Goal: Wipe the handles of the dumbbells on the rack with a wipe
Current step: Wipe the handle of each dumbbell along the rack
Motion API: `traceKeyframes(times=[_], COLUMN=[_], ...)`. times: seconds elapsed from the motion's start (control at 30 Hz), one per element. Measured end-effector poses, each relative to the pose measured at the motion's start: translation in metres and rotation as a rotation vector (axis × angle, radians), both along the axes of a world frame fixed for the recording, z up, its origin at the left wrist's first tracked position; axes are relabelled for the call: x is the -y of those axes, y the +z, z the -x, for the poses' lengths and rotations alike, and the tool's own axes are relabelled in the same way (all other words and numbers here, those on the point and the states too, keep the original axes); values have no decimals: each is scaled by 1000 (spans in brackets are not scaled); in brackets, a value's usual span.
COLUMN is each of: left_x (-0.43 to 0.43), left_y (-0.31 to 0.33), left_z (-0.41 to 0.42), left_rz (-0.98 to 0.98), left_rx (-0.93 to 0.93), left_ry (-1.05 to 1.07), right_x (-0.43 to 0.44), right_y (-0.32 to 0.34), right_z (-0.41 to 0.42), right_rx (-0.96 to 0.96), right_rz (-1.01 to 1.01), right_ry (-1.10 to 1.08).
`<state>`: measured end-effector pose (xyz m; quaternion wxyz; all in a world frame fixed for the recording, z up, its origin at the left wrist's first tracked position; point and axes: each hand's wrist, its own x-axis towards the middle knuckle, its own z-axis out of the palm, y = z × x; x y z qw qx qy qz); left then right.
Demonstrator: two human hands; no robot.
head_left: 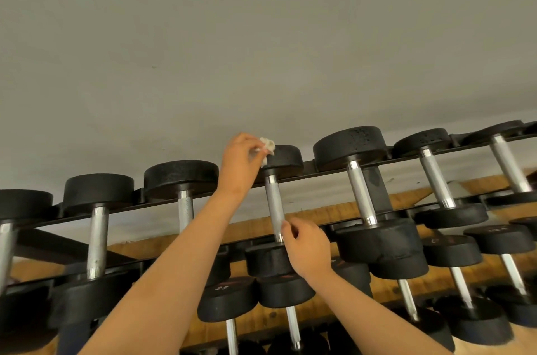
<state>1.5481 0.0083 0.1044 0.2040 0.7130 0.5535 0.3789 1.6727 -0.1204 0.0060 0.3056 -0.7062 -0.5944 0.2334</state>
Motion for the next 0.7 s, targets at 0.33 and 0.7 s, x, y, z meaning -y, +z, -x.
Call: traceKeyframes(times=[0.33, 0.7], left_x=[12, 16], left_y=[-23, -28], left_z=[0, -10], left_rz=[-79, -25], left_rx=[-17, 101], left_ry=[-20, 99], right_x=[0, 2], right_y=[0, 7], right_z=[1, 1], right_rx=[-11, -14], right_rz=[-2, 19], right_ry=[-16, -13])
